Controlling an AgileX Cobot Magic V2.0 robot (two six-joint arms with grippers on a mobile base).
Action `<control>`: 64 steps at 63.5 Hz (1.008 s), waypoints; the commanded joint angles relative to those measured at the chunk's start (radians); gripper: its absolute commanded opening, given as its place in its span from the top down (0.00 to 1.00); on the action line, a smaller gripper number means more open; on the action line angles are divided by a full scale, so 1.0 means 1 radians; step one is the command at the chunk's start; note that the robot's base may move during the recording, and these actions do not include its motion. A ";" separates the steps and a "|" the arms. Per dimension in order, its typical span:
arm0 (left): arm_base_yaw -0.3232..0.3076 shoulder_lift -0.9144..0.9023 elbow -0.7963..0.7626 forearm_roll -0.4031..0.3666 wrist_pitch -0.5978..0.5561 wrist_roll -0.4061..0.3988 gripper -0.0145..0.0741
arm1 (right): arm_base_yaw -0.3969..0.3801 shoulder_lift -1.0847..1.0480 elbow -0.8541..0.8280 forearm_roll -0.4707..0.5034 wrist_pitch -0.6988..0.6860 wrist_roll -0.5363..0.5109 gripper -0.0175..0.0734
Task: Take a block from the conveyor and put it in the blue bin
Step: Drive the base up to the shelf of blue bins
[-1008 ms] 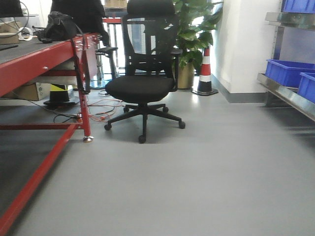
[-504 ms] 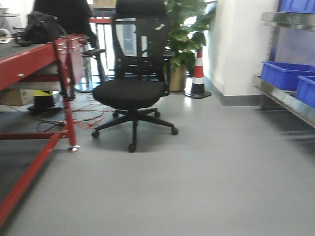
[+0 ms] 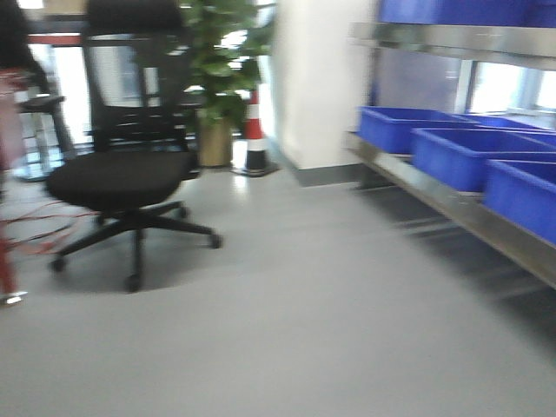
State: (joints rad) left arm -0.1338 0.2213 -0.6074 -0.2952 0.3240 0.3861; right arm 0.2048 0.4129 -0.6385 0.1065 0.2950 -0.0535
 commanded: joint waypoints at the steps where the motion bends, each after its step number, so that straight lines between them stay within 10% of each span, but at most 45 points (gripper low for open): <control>1: 0.001 -0.005 -0.001 -0.011 -0.021 0.002 0.96 | 0.004 -0.005 0.000 -0.005 -0.026 -0.001 0.99; 64: 0.001 -0.005 -0.001 -0.011 -0.027 0.002 0.96 | 0.004 -0.005 0.000 -0.005 -0.026 -0.001 0.99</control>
State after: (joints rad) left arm -0.1338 0.2213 -0.6074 -0.2952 0.3138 0.3861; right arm 0.2048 0.4129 -0.6385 0.1065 0.2933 -0.0553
